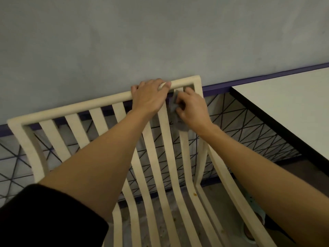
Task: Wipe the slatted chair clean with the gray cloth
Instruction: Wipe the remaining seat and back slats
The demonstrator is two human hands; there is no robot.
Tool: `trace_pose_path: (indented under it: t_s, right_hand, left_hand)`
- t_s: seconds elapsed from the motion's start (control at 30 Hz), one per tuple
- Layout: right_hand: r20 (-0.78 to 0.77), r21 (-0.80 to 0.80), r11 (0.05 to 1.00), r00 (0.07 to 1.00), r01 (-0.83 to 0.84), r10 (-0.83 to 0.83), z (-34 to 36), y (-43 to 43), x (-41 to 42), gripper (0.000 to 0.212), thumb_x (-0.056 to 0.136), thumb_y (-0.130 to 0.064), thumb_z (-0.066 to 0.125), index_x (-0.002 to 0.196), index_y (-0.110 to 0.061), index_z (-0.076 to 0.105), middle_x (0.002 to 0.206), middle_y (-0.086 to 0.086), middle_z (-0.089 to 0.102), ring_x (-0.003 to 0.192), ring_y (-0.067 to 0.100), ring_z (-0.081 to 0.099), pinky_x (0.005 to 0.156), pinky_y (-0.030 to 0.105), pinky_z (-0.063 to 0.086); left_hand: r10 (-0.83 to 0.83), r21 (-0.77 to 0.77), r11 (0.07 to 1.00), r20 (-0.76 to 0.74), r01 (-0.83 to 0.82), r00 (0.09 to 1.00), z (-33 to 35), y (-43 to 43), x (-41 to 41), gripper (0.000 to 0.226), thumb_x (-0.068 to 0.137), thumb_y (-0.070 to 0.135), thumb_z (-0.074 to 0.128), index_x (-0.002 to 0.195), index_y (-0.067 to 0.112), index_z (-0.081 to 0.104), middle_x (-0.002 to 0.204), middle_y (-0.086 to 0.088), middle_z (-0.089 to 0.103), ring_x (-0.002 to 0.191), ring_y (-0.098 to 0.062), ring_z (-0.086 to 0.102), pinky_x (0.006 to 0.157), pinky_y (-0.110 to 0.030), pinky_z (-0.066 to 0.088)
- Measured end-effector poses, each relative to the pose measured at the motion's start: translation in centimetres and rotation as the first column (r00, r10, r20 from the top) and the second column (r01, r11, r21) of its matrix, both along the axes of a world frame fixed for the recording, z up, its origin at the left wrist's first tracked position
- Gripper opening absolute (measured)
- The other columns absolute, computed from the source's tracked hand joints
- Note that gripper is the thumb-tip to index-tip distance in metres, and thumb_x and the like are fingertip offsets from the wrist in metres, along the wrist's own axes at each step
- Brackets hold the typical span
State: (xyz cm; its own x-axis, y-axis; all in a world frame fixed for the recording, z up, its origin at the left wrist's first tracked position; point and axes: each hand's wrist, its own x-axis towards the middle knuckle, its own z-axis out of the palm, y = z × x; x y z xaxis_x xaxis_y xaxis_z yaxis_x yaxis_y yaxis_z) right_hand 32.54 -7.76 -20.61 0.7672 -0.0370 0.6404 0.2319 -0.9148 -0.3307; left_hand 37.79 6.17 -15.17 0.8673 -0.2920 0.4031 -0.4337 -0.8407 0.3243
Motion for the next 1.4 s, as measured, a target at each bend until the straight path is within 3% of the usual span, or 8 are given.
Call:
trace_pose_path:
  t_s: [0.1, 0.17, 0.4, 0.53, 0.87, 1.1, 1.3, 1.4]
  right_hand:
    - [-0.042, 0.101, 0.994, 0.997, -0.053, 0.057, -4.1, 0.7, -1.1, 0.013, 0.078, -0.007, 0.065, 0.088, -0.012, 0.058, 0.091, 0.001, 0.053, 0.075, 0.019, 0.055, 0.064, 0.033, 0.048]
    - [-0.076, 0.124, 0.99, 0.994, -0.074, 0.084, -5.1, 1.3, -1.7, 0.012, 0.077, -0.004, 0.063, 0.086, -0.011, 0.058, 0.089, 0.002, 0.054, 0.074, 0.018, 0.053, 0.064, 0.038, 0.05]
    - [0.054, 0.184, 0.979, 0.996, -0.083, 0.075, 1.1, 0.9, -0.3, 0.016, 0.08, -0.001, 0.057, 0.09, -0.012, 0.062, 0.091, 0.003, 0.053, 0.08, 0.019, 0.053, 0.069, 0.036, 0.047]
    - [-0.001, 0.154, 0.987, 0.999, -0.053, 0.054, 0.2, 1.0, 0.6, 0.019, 0.085, -0.002, 0.053, 0.101, -0.011, 0.06, 0.1, 0.008, 0.051, 0.081, 0.024, 0.054, 0.071, 0.043, 0.05]
    - [-0.167, 0.203, 0.978, 0.986, 0.056, -0.021, -7.1, 2.9, -2.3, 0.029, 0.087, 0.003, 0.049, 0.105, -0.019, 0.042, 0.102, 0.0, 0.035, 0.08, 0.018, 0.048, 0.071, 0.041, 0.054]
    - [-0.269, 0.311, 0.946, 0.963, 0.088, -0.001, -10.5, 3.1, -3.4, 0.014, 0.096, -0.007, 0.04, 0.105, -0.017, 0.043, 0.1, 0.0, 0.034, 0.078, 0.013, 0.044, 0.068, 0.029, 0.045]
    - [-0.31, 0.185, 0.979, 0.951, 0.082, -0.021, -14.3, 3.0, -4.5, 0.032, 0.086, 0.0, 0.052, 0.108, -0.019, 0.041, 0.105, 0.0, 0.034, 0.088, 0.017, 0.047, 0.076, 0.033, 0.05]
    - [-0.354, 0.234, 0.967, 0.935, 0.099, -0.01, -15.4, 3.3, -4.8, 0.009, 0.091, -0.015, 0.048, 0.099, -0.019, 0.045, 0.097, 0.003, 0.042, 0.084, 0.019, 0.047, 0.072, 0.034, 0.044]
  left_hand:
    - [0.002, 0.019, 1.0, 0.006, -0.002, 1.0, -0.1, 0.1, 0.0, 0.045, 0.099, 0.051, 0.024, 0.121, 0.035, 0.059, 0.116, 0.007, 0.061, 0.113, -0.02, 0.047, 0.094, -0.04, 0.024]
    - [-0.002, 0.03, 1.0, 0.007, 0.002, 1.0, 0.0, 0.0, 0.0, 0.043, 0.099, 0.051, 0.025, 0.12, 0.034, 0.059, 0.114, 0.006, 0.06, 0.112, -0.02, 0.047, 0.093, -0.04, 0.024]
    - [-0.006, 0.045, 0.999, 0.016, 0.005, 1.0, 0.0, 0.0, 0.1, 0.044, 0.098, 0.054, 0.026, 0.119, 0.034, 0.059, 0.116, 0.007, 0.061, 0.114, -0.021, 0.047, 0.092, -0.039, 0.023]
    - [-0.007, 0.044, 0.999, 0.032, 0.006, 0.999, 0.0, 0.1, 0.2, 0.044, 0.098, 0.054, 0.026, 0.118, 0.034, 0.06, 0.115, 0.007, 0.061, 0.113, -0.021, 0.047, 0.089, -0.038, 0.022]
    - [-0.031, 0.035, 0.999, 0.012, 0.03, 0.999, 0.2, 0.2, -0.1, 0.041, 0.099, 0.05, 0.029, 0.123, 0.032, 0.057, 0.111, 0.006, 0.059, 0.11, -0.02, 0.046, 0.093, -0.039, 0.024]
    - [-0.03, 0.041, 0.999, 0.024, 0.029, 0.999, 0.0, 0.1, -0.1, 0.039, 0.098, 0.05, 0.033, 0.121, 0.032, 0.058, 0.103, 0.011, 0.053, 0.109, -0.019, 0.045, 0.093, -0.039, 0.023]
    - [-0.042, 0.043, 0.998, 0.045, 0.04, 0.998, -0.3, 0.2, 0.0, 0.036, 0.096, 0.051, 0.035, 0.118, 0.033, 0.058, 0.099, 0.013, 0.051, 0.104, -0.018, 0.045, 0.085, -0.035, 0.019]
    - [-0.041, 0.047, 0.998, 0.052, 0.039, 0.998, -0.2, 0.2, -0.1, 0.035, 0.096, 0.05, 0.036, 0.119, 0.033, 0.057, 0.102, 0.012, 0.05, 0.106, -0.018, 0.045, 0.086, -0.035, 0.019]
